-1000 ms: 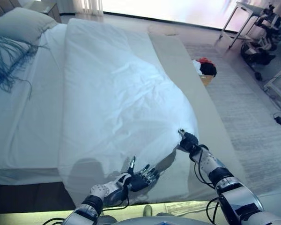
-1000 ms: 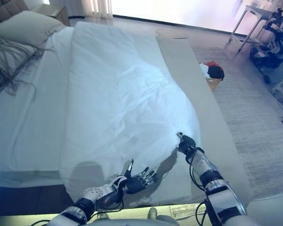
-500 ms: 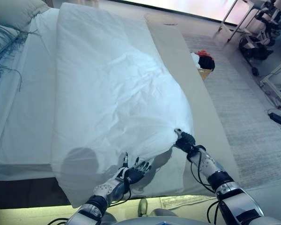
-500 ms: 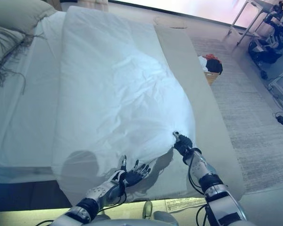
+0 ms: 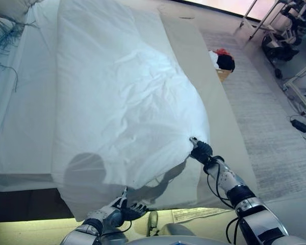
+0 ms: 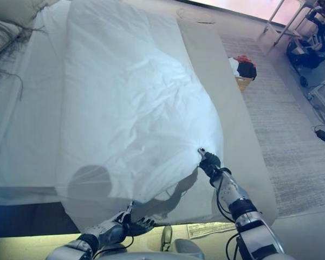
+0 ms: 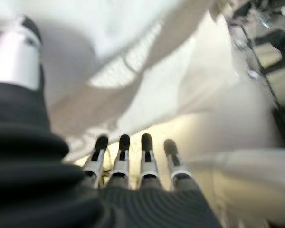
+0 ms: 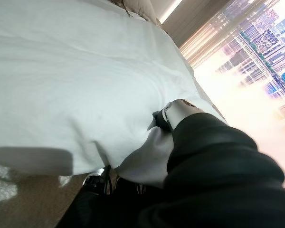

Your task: Make the bed neatly

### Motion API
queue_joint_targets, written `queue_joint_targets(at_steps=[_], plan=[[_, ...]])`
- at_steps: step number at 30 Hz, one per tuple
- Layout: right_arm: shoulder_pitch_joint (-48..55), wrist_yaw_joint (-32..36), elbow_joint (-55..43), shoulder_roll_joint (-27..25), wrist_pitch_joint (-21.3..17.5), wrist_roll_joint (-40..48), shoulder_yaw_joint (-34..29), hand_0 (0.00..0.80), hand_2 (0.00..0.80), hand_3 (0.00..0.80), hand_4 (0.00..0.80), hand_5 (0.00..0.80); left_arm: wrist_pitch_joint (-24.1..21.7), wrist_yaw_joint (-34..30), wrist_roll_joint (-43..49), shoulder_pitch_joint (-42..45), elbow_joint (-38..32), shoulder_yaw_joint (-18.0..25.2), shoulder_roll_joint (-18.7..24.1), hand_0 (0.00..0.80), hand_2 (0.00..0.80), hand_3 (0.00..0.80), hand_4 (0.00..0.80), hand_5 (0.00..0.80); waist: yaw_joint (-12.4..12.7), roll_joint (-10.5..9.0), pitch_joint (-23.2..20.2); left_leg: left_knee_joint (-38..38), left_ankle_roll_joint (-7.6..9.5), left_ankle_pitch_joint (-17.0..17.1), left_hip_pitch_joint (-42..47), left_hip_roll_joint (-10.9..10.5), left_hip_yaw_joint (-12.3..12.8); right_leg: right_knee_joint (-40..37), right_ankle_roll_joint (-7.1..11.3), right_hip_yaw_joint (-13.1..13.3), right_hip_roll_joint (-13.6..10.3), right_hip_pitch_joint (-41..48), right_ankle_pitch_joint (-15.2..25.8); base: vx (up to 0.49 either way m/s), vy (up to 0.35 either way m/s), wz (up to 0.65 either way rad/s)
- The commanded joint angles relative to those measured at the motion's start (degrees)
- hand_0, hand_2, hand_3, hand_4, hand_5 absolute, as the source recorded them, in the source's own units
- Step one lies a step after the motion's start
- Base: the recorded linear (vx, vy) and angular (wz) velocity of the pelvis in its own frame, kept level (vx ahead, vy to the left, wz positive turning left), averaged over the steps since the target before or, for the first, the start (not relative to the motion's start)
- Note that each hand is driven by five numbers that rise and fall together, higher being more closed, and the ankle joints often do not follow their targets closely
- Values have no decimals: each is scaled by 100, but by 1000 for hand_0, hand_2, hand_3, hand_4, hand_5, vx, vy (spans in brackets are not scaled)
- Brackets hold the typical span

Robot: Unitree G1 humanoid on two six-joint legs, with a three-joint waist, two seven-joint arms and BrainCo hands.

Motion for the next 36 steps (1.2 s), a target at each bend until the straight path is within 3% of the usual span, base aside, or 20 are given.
queue_joint_targets(at_steps=[1, 9, 21, 28, 36], plan=[[-653, 395, -581, -226, -228, 286, 78, 800, 800, 800, 800, 800, 530, -306, 335, -438, 596, -281, -351, 0, 0, 0, 0, 0, -87, -90, -12, 56, -176, 54, -223, 476, -118, 66, 341, -112, -212, 71, -97, -42, -8, -2], [-791, 333, -566, -244, -96, 302, 83, 800, 800, 800, 800, 800, 529, -1069, 357, -548, 461, -451, -329, 0, 0, 0, 0, 0, -117, -34, -1, 8, -173, 63, -229, 437, -138, 37, 349, -107, -222, 54, -93, -18, 7, 0], [-203, 459, -599, -331, -5, 23, -181, 800, 800, 800, 800, 800, -839, -2696, 143, -210, -709, -466, -458, 0, 0, 0, 0, 0, -62, 231, -247, -10, -185, 47, -1, 371, -105, -3, 356, -193, -314, 298, -150, 46, 45, 0], [-121, 604, -452, -307, 21, -20, -240, 800, 800, 800, 800, 800, -1324, -2898, 61, -35, -766, -309, -563, 0, 0, 0, 0, 0, 11, 275, -324, -10, -183, -1, 74, 320, -162, -3, 356, -288, -363, 401, -194, 9, 13, 2], [-66, 687, -441, -342, 125, -118, -294, 800, 800, 800, 800, 800, -1881, -2647, -148, 100, -687, 32, -536, 0, 0, 0, 0, 0, 64, 293, -419, -10, -179, -43, 146, 271, -205, -3, 343, -368, -388, 509, -251, 12, 29, 7]])
